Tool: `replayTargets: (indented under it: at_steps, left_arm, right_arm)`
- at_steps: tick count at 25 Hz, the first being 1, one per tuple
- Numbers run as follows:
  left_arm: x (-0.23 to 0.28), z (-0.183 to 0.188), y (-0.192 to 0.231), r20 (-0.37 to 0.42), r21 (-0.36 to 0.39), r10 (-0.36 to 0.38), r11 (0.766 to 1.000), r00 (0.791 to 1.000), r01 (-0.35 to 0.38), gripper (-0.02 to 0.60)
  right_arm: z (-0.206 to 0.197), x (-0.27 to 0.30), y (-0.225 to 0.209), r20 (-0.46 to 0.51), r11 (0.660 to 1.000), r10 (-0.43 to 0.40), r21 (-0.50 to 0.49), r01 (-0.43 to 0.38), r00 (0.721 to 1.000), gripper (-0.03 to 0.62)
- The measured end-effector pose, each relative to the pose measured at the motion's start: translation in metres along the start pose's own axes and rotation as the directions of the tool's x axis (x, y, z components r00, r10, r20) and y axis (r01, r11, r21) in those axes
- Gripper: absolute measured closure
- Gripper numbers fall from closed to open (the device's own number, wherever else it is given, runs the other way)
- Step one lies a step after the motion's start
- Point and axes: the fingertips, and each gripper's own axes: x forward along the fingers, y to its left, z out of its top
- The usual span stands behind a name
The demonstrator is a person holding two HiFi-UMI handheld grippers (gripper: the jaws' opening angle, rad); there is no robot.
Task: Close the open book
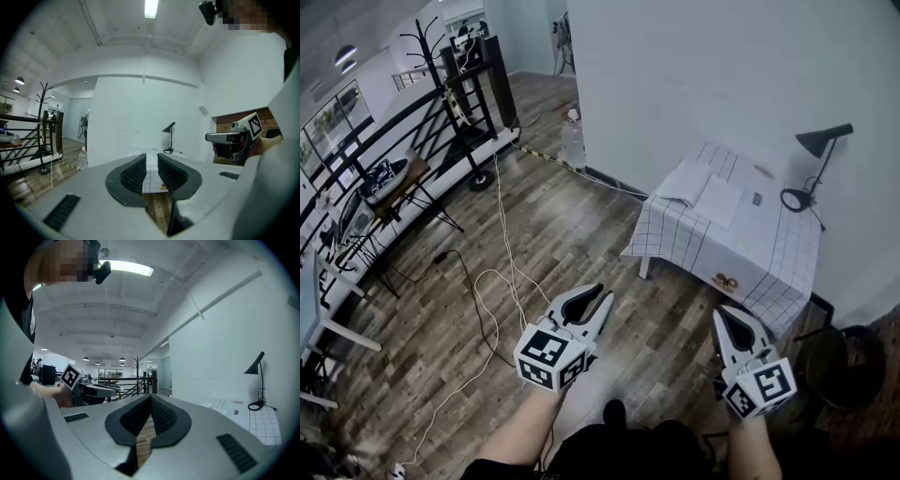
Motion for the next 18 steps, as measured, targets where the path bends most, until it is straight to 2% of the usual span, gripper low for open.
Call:
replayTargets:
  at_steps: [8, 14, 18]
  left_arm:
    - [0.023, 0.003, 0.054, -0.009, -0.056, -0.033, 0.998, 0.999, 0.032, 0.499]
    - [0.062, 0.004, 0.085, -0.023, -0.065, -0.024, 0.998, 0.999, 0.023, 0.499]
    - [0.109, 0.001, 0.104, -0.044, -0.066, -0.035, 0.997, 0.998, 0.032, 0.499]
  right_arm:
    - [-0.007, 0.058, -0.018, -0.025, 0.999, -0.044, 0.024, 0.044, 0.999, 0.591]
    - [-0.014, 0.111, -0.040, -0.023, 0.999, -0.010, 0.048, 0.011, 1.000, 0.591]
    - [-0.017, 0.151, -0.073, -0.010, 0.999, 0.006, 0.052, -0.006, 1.000, 0.591]
